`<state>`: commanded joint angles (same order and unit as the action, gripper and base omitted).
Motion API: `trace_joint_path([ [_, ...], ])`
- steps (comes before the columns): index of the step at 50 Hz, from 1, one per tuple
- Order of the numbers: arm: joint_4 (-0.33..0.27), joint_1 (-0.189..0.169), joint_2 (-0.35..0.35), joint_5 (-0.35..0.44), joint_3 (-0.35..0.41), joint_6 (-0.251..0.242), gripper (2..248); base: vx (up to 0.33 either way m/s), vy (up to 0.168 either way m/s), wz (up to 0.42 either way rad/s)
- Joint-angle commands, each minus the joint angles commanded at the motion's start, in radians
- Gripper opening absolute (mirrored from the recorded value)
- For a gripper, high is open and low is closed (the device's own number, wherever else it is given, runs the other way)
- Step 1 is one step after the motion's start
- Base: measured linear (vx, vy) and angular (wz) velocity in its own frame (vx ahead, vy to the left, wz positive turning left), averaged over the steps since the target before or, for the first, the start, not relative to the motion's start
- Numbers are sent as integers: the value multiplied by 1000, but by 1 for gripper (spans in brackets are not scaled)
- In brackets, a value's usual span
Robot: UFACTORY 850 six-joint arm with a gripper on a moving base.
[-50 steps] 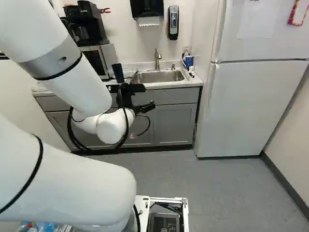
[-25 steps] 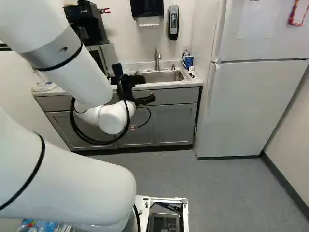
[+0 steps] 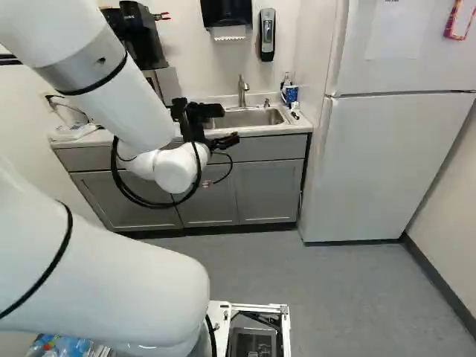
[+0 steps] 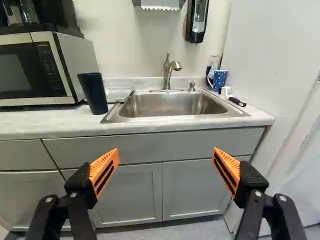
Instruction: Rinse the cup and place it in the tray
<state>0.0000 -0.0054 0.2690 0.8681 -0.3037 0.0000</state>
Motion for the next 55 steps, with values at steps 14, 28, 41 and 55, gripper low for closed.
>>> trace_joint_path([
  [14,0,0,-14,-32,-44,0,247,0,0,0],
  [28,0,0,-25,-76,-86,0,247,0,0,0],
  [41,0,0,-35,-92,-125,0,247,0,0,0],
  [55,0,0,-48,-106,-167,0,247,0,0,0],
])
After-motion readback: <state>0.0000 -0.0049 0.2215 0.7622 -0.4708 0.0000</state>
